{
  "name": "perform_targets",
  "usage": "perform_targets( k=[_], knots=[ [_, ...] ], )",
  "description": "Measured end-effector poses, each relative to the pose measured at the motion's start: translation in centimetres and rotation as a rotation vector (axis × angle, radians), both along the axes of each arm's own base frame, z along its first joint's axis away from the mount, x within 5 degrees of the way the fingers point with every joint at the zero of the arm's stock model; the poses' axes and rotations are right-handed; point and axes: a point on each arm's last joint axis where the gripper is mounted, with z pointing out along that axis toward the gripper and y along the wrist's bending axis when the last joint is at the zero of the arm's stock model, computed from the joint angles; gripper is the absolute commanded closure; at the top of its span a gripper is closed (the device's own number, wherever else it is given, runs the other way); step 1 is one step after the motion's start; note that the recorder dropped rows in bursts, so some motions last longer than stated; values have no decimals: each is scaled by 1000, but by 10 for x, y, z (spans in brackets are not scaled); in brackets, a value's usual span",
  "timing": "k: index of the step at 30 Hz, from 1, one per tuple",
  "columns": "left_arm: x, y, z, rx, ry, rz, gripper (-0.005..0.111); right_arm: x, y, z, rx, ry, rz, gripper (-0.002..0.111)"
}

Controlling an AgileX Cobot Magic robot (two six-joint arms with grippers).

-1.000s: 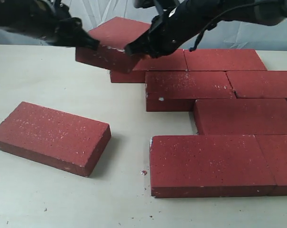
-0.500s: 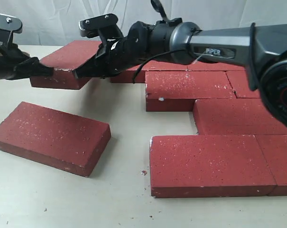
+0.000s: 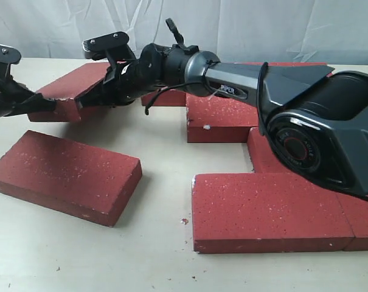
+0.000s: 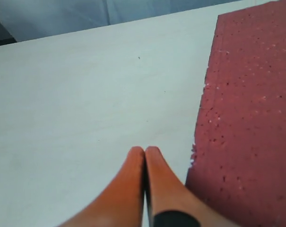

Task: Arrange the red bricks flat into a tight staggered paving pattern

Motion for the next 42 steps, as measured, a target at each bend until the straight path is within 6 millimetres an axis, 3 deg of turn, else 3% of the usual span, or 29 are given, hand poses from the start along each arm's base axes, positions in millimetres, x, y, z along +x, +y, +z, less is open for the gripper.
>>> perform_targets(
  k=[5,10,15,20,23,25,28,30,32,37,42],
  knots=[
    [0,-2,-3,33,11,-48,107,-4,-3,-7,-106,13,66,109],
    [1,-5,-2,84,3,-121,107,1,-24,-9,-188,101,64,109],
    [-3,6,13,83,7,-89,107,-6,-47,33,-283,178,106,109],
    [-38,42,42,80,277,-51,107,-30,-73,72,-439,245,177,109],
    [-52,50,62,80,297,-32,107,-61,-102,76,-476,233,174,109],
    [-52,50,64,68,291,-23,107,-87,-118,72,-447,191,234,109],
    [-51,50,56,59,318,-23,107,-114,-125,62,-394,179,383,109],
    [-49,51,44,61,363,-31,107,-135,-121,52,-327,189,578,109],
    [-48,51,36,56,389,-33,107,-142,-114,50,-295,145,694,109],
    [-45,51,12,37,462,-33,107,-157,-85,52,-219,108,816,109],
    [-44,51,-5,24,538,-40,107,-180,-54,38,-248,125,927,109]
  ],
)
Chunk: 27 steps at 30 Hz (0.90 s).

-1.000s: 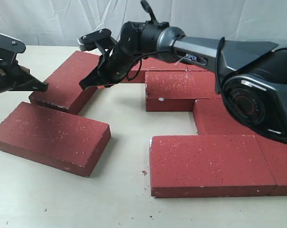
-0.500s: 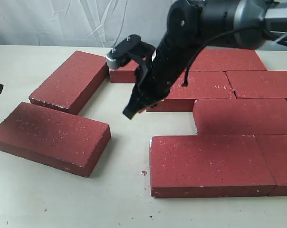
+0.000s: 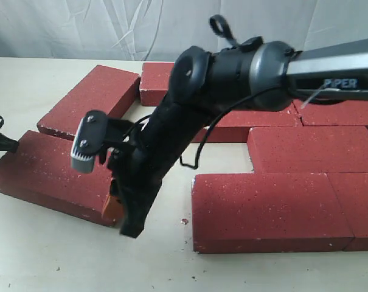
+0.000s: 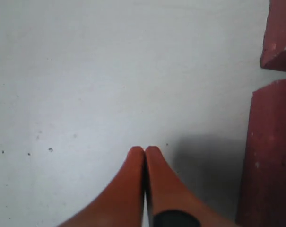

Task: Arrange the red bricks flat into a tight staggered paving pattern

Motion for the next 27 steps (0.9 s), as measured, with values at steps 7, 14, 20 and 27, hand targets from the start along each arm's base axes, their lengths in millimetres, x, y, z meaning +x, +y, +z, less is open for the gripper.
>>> perform_targets(
  k=[7,14,20,27],
  knots=[
    [1,-1,2,-23,30,15,107,-22,30,-27,-60,11,79,109],
    [-3,-3,0,-63,86,32,107,-19,33,-38,-119,-35,50,109],
    [-3,-17,2,-127,129,-62,107,-8,27,-42,-201,-134,-17,109],
    [-5,-33,3,-222,139,-184,107,1,16,-41,-340,-220,-72,109]
  ],
)
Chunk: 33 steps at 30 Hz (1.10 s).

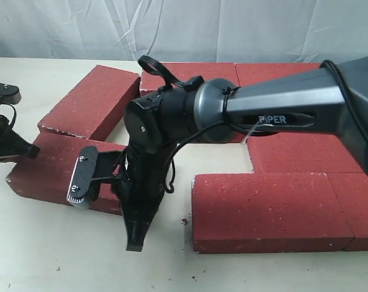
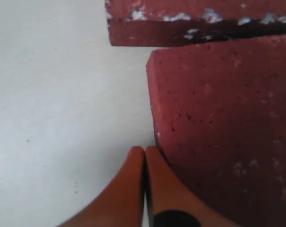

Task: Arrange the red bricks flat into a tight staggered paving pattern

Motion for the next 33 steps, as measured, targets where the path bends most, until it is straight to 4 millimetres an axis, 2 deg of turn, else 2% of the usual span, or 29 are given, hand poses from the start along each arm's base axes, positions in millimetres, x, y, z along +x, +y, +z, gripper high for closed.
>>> perform_targets(
  k=[4,8,12,18,21,26,29,33],
  knots=[
    [-2,-5,1,-40,6,-46,107,11,-17,9,-74,-11,-53,109],
    [-1,-8,2,-73,-12,-71,107,35,-46,21,-99,21,-170,109],
    [1,-13,4,-108,-36,-98,107,48,-72,32,-119,77,-253,109],
    [0,-23,5,-135,-45,-145,107,54,-87,52,-40,52,-320,109],
    [1,-25,6,-149,-52,-145,107,63,-93,50,6,10,-361,109],
    [2,-27,6,-169,-62,-145,107,79,-116,43,14,10,-444,109],
    [2,-27,6,-169,-62,-145,107,75,-121,46,13,68,-387,109],
    [2,-26,10,-163,-69,-151,107,53,-121,55,-2,235,-212,109]
  ],
)
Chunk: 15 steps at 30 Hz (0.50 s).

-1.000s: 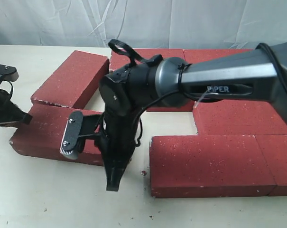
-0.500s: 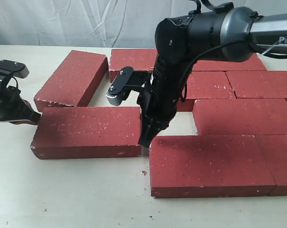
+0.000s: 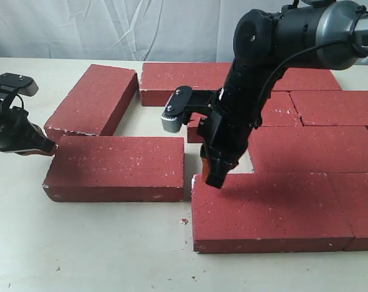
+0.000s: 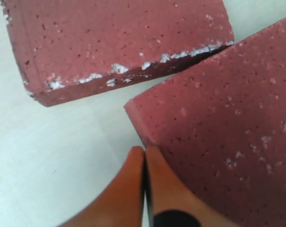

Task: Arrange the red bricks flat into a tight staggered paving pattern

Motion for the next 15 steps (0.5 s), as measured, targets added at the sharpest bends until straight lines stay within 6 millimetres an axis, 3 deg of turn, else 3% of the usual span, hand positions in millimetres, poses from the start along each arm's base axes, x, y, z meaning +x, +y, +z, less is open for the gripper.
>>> perform_targets(
  k=[4,7,10,15],
  knots=[
    [-2,2,17,19,-10,34,107,-7,1,1,38,41,49,109],
    [-5,5,26,50,-10,60,107,-7,13,3,119,16,33,109],
    [-4,8,26,77,-12,94,107,-14,30,6,194,-9,63,109],
    [-2,12,6,96,28,140,107,-25,55,1,231,-65,110,109]
  ],
)
